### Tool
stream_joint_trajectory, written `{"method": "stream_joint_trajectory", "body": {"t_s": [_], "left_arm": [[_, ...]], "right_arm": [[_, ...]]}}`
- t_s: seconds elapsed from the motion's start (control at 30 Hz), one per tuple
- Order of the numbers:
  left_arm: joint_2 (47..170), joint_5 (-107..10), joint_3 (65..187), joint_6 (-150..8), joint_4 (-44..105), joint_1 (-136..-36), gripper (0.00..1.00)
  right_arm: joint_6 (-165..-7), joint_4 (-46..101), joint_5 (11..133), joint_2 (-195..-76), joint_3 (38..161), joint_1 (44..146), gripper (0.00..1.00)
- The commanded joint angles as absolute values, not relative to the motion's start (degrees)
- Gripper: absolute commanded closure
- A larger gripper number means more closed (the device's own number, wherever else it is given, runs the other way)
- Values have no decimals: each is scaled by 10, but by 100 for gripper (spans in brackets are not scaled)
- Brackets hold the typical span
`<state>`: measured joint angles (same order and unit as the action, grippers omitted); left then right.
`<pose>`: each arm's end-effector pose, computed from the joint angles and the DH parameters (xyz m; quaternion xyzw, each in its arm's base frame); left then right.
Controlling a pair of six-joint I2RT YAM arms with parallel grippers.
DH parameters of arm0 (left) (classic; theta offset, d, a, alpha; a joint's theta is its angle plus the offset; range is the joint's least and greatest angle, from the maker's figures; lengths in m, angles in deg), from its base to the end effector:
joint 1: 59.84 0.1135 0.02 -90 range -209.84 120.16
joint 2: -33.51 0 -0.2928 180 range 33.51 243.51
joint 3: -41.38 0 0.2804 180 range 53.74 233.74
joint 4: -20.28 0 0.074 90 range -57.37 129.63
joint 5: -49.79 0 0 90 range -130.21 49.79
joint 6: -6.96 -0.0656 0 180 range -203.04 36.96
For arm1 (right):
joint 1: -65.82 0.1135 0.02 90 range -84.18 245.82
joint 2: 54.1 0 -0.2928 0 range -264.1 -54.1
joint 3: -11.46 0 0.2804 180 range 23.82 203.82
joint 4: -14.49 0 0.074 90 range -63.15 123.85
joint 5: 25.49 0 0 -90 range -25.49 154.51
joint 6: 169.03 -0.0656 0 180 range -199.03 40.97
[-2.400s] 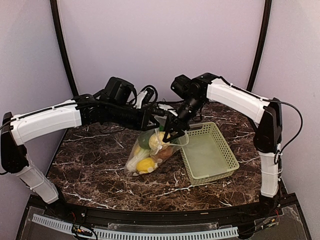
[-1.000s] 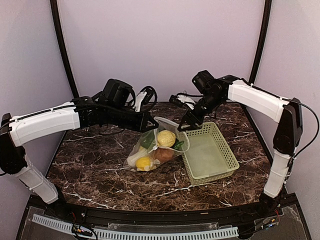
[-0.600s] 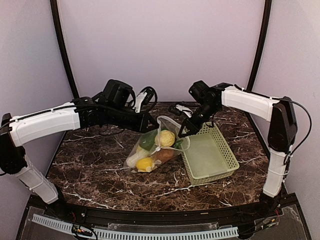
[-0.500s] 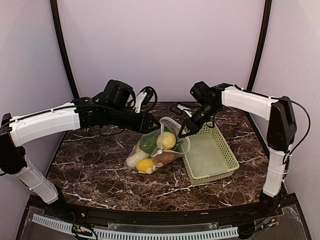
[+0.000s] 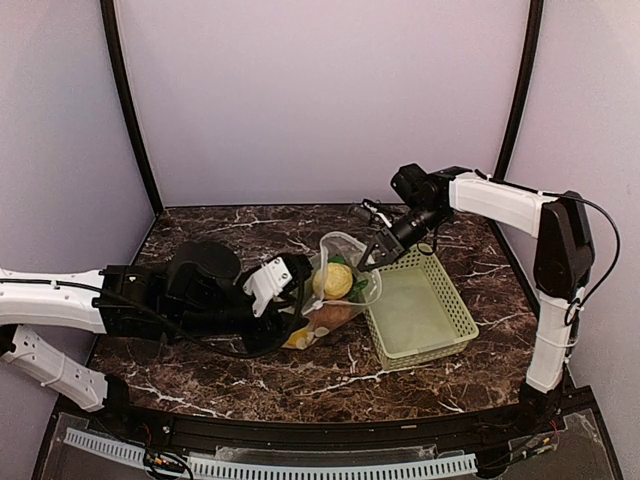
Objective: Place the food in the zip-top bag and seal the zipper
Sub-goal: Pass from the left arm to the right, then pass from the right arm to the left
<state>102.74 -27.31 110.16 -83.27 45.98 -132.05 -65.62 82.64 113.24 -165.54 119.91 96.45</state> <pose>0.1118 -0.3006 0.3243 0.4504 0.7155 -0.2316 0.4812 0.3578 0.2691 0.2604 -0.3996 0.8077 0.4247 0.0866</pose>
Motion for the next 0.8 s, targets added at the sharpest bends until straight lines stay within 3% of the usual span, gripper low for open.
{"method": "stream_joint_trajectory", "body": {"t_s": [0.0,0.53,0.67,0.77], "left_arm": [[1037,-227,1064,-894,419,-1320,59],[1136,-136,1080,-934,376,-1312,74],[1137,-142,1077,-936,368,-1304,80],[1134,-150,1073,-940,360,-1301,91]], "right_arm": [[-662,830,1161,-1654,1191,966,100],[-664,829,1164,-1653,1187,966,100],[-665,828,1165,-1653,1186,966,100],[-665,828,1165,-1653,1186,967,100]]}}
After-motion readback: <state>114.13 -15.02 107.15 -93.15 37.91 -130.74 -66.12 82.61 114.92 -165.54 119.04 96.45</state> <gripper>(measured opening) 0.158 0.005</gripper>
